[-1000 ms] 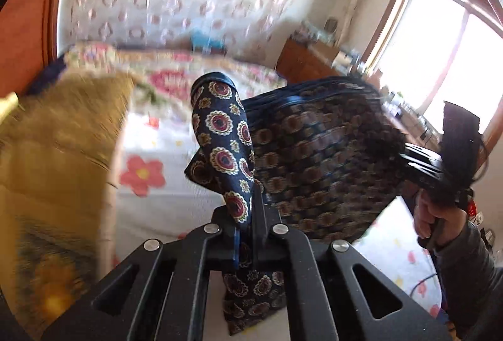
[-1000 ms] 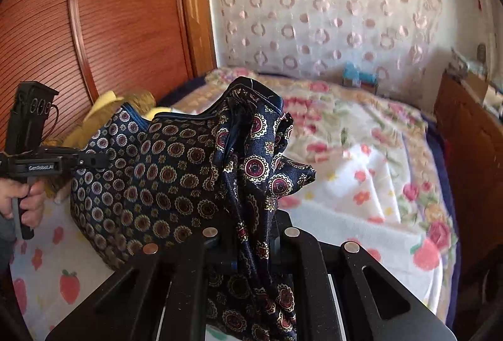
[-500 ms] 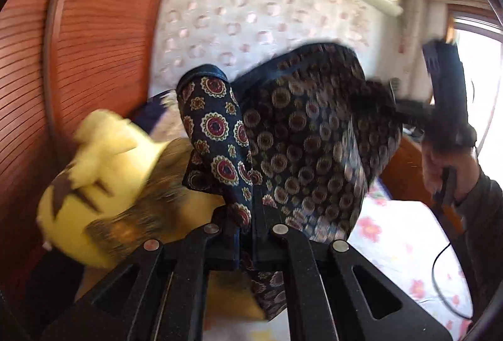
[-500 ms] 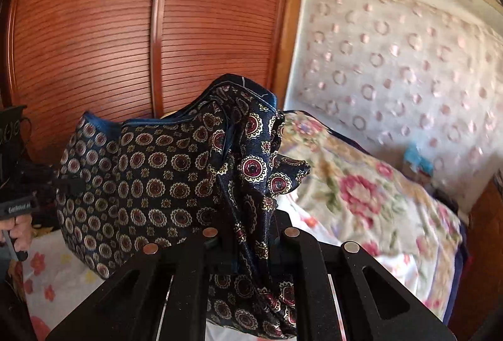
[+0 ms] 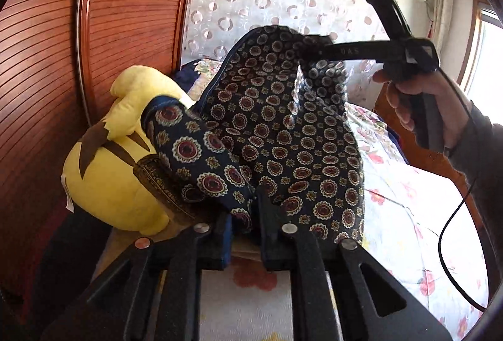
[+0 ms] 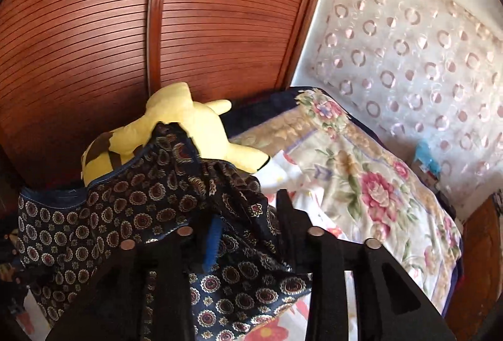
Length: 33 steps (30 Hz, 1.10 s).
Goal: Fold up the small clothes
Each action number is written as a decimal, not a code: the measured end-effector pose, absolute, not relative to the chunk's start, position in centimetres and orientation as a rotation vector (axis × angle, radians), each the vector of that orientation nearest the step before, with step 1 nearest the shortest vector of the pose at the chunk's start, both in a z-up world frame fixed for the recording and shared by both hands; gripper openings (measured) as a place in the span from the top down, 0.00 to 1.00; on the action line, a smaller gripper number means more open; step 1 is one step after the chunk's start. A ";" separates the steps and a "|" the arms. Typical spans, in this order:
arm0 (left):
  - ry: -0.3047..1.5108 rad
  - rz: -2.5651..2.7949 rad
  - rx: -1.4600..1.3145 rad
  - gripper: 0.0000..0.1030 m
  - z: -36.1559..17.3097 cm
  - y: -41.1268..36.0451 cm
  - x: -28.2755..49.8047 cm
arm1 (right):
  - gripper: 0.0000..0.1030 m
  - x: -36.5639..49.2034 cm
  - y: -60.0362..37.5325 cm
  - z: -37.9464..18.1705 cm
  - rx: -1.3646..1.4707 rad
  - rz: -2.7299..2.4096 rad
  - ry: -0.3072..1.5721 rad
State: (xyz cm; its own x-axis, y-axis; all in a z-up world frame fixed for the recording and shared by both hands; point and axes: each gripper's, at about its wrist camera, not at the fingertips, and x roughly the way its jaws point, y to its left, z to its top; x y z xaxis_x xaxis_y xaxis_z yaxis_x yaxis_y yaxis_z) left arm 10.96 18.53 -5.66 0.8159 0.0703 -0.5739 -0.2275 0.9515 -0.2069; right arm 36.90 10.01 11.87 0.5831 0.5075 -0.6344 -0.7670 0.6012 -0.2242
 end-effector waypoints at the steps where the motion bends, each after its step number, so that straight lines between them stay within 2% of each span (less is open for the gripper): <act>1: 0.593 0.164 -0.264 0.82 -5.7 18.5 10.6 | 0.59 36.5 10.0 12.2 -0.508 0.758 0.540; 4: 0.571 0.174 -0.231 0.75 -4.7 18.5 9.9 | 0.56 34.5 8.5 12.8 -0.452 0.733 0.536; 5: 0.562 0.169 -0.222 0.70 -4.5 18.4 9.6 | 0.55 34.1 8.1 12.9 -0.443 0.729 0.538; 6: 0.551 0.170 -0.215 0.61 -4.2 18.3 9.2 | 0.54 33.5 7.7 13.0 -0.440 0.724 0.535; 8: 0.540 0.164 -0.200 0.55 -3.6 18.1 8.6 | 0.54 31.5 7.7 12.7 -0.441 0.703 0.527; 10: 0.529 0.154 -0.181 0.42 -3.0 17.7 8.0 | 0.54 29.5 6.5 13.2 -0.406 0.704 0.534; 11: 0.519 0.152 -0.174 0.28 -2.5 17.4 7.7 | 0.54 28.7 5.4 13.3 -0.382 0.707 0.542; 12: 0.511 0.144 -0.169 0.20 -2.2 17.1 7.3 | 0.54 27.8 4.7 13.4 -0.361 0.713 0.548; 16: 0.502 0.116 -0.134 0.17 -1.0 15.6 6.3 | 0.52 23.3 0.4 13.4 -0.302 0.712 0.513; 18: 0.524 0.123 -0.098 0.16 -1.0 14.6 6.1 | 0.42 20.6 -2.2 13.1 -0.241 0.713 0.512; 22: 0.531 0.091 -0.070 0.16 -0.9 12.5 5.3 | 0.30 15.8 -6.5 12.2 -0.188 0.684 0.492; 33: 0.506 -0.012 -0.017 0.16 0.1 4.8 3.8 | 0.29 2.2 -15.8 10.8 -0.070 0.498 0.466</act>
State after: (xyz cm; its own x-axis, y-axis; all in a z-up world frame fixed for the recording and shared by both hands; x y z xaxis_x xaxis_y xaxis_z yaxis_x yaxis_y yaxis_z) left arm 3.76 4.79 0.05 0.8745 -0.0156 -0.4848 0.0070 0.9998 -0.0196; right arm 2.15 -15.76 10.85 0.7768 0.4439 -0.4467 -0.4751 0.8787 0.0472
